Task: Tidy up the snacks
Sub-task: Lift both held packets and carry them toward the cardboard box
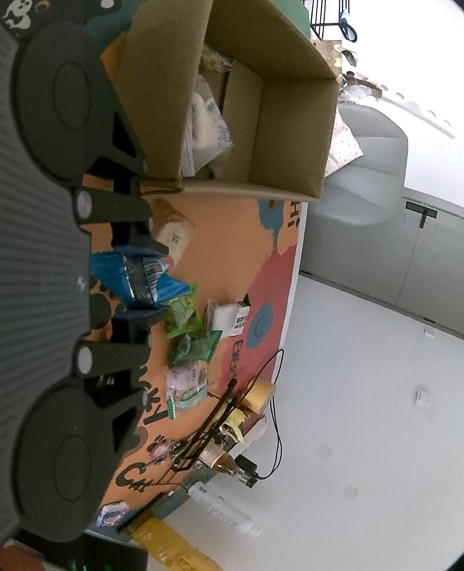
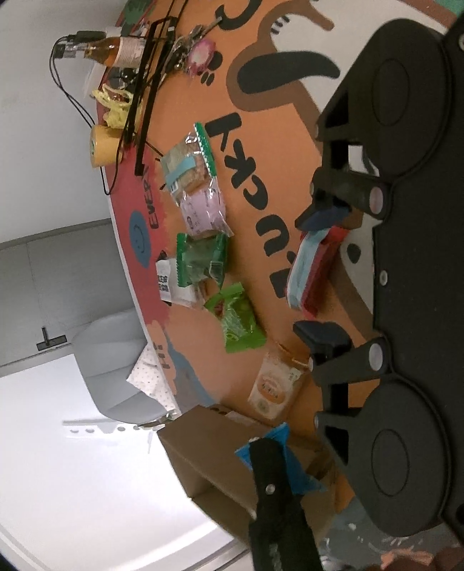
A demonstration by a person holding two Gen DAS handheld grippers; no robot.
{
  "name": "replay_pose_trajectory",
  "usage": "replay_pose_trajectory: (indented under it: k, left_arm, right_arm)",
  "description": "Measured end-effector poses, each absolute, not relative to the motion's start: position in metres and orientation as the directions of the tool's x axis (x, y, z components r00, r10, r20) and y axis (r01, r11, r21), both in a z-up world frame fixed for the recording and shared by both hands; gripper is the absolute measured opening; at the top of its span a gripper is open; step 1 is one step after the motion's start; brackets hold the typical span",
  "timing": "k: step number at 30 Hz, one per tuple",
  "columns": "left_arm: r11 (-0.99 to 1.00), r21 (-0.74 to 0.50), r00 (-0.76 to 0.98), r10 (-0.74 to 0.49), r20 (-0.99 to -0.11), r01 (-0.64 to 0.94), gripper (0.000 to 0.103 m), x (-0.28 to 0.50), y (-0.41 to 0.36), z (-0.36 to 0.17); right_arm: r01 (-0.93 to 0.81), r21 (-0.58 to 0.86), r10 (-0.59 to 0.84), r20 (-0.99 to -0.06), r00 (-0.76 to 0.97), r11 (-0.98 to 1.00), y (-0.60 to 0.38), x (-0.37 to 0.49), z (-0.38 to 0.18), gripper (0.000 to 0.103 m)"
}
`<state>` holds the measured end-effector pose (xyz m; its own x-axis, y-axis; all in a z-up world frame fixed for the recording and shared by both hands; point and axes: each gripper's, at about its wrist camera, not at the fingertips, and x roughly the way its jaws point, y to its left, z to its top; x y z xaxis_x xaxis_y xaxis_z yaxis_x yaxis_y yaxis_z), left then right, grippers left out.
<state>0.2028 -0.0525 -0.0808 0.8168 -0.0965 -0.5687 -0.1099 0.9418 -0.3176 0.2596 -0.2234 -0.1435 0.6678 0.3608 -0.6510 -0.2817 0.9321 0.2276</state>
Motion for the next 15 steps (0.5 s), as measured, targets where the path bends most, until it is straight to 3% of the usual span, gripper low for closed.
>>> replay_pose_trajectory:
  k: [7,15]
  left_arm:
    - [0.94,-0.323,0.813,-0.101,-0.573,-0.111,0.028,0.205,-0.052,-0.083]
    - [0.938,-0.327,0.81,-0.099,-0.578,-0.119,0.029,0.207,-0.049,-0.085]
  right_arm:
    - [-0.297,0.144,0.316,-0.652,0.689,0.944,-0.213,0.263,-0.148,0.08]
    - [-0.298,0.082,0.279,-0.64,0.716,0.951,-0.209,0.271,-0.155,0.081]
